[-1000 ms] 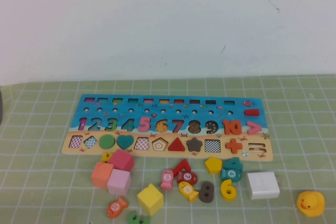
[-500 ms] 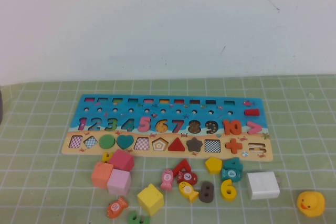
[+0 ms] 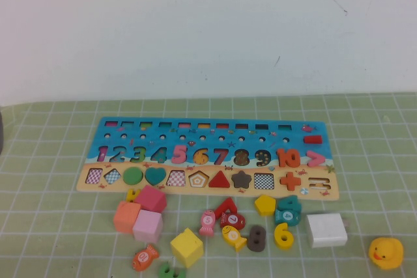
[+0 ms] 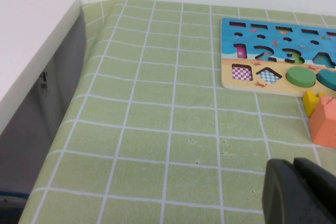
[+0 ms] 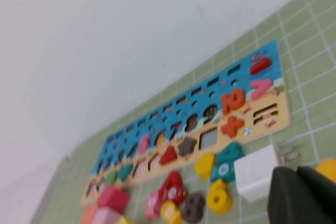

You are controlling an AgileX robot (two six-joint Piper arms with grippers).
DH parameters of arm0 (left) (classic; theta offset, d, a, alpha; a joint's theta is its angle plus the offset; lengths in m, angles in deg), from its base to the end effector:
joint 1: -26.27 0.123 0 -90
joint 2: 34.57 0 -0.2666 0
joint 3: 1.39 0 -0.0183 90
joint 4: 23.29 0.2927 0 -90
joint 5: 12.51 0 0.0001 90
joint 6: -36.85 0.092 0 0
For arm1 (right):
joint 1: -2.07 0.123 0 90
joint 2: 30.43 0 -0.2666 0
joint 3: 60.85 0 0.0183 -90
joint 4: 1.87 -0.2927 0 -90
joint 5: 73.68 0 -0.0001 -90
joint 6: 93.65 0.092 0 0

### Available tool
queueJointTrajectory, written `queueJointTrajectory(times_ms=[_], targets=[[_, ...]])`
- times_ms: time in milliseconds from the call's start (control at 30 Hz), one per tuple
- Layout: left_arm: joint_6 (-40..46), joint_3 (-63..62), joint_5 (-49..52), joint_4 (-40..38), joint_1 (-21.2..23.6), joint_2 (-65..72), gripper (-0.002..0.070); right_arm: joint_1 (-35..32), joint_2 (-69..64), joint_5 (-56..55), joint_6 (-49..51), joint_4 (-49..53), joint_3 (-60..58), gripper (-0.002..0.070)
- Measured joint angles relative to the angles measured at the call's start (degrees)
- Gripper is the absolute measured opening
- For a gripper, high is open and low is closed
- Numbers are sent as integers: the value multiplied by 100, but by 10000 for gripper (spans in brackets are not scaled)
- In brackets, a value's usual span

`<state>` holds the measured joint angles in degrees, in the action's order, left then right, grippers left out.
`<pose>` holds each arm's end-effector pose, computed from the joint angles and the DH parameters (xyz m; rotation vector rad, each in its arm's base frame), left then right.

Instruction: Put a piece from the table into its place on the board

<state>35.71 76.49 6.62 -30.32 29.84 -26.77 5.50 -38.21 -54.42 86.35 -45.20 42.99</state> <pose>0.1153 0.0035 0.1761 -0.1526 1.8213 -0.0885 0.1122 0.0277 0.1953 0.4126 1.7243 0.7731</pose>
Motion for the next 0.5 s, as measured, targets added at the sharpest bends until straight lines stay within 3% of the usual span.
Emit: queueJointTrajectory(times_ms=[233,500], targets=[[0,0,0,0,0,0,-1,0,-845,1796,-215,1164,1514,-1],[0,0,0,0,0,0,-1,0,-2424,3845,-1273,1423,3820,-1]])
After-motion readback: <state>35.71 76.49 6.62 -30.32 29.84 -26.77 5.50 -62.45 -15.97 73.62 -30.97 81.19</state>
